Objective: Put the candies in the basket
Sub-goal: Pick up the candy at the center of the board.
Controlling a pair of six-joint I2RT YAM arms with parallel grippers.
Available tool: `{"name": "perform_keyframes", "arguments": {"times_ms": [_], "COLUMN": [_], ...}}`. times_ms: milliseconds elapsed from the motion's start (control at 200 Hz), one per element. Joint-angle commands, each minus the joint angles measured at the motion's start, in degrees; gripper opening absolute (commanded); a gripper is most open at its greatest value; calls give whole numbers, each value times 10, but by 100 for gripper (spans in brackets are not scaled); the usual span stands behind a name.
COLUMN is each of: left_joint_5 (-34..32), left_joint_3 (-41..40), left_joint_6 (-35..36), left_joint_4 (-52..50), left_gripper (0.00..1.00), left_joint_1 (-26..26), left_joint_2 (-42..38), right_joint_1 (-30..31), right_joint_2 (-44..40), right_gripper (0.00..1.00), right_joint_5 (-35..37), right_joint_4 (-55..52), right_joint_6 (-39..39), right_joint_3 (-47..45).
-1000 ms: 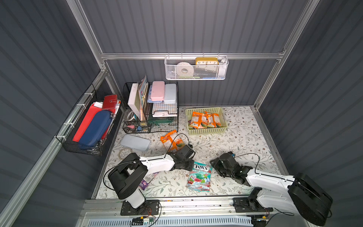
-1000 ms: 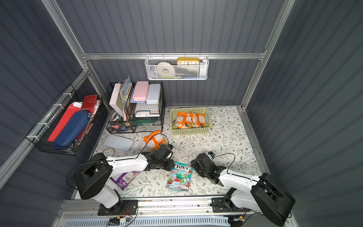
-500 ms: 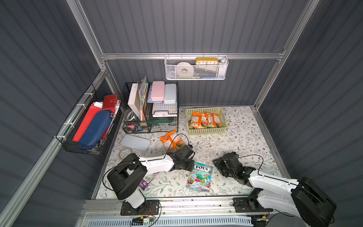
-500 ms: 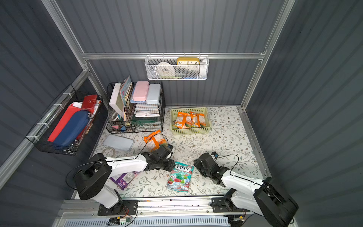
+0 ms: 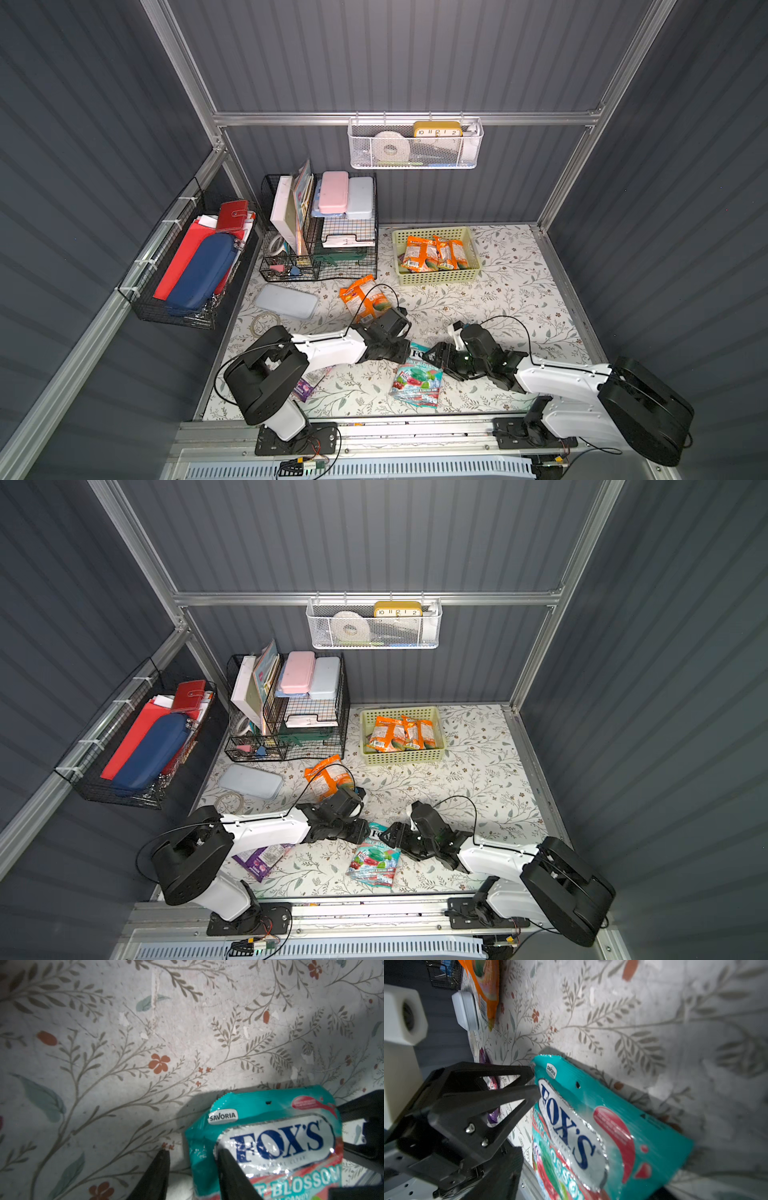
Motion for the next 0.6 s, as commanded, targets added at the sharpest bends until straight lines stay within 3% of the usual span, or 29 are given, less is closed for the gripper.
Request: {"name": "perform_keyframes", "arguments": {"times_ms": [0, 75, 235, 445, 595], "left_joint_5": [16, 17, 20, 13, -71], "left_joint_3": [-20, -19, -18, -14, 9], "left_joint_6": [-9, -8, -8, -29, -19], "left_joint_4": [-34, -34, -27, -29, -75], "left_gripper": [43, 43, 43, 43, 54], "left_joint_1": [-2, -2, -2, -2, -1], "left_joint_2": [3, 7, 9, -17, -99], "right_joint_1": [3, 3, 3, 3, 3], "right_joint_2": [-17, -48, -83, -67, -64], "right_gripper": [51, 30, 0, 0, 0], "right_joint_5": [-13, 18, 71, 88, 142], "right_joint_4": [-55, -82, -84, -88, -148], "right_joint_6": [-48, -56, -65, -104, -161], "right_joint_3": [2, 9, 20, 63, 128]}}
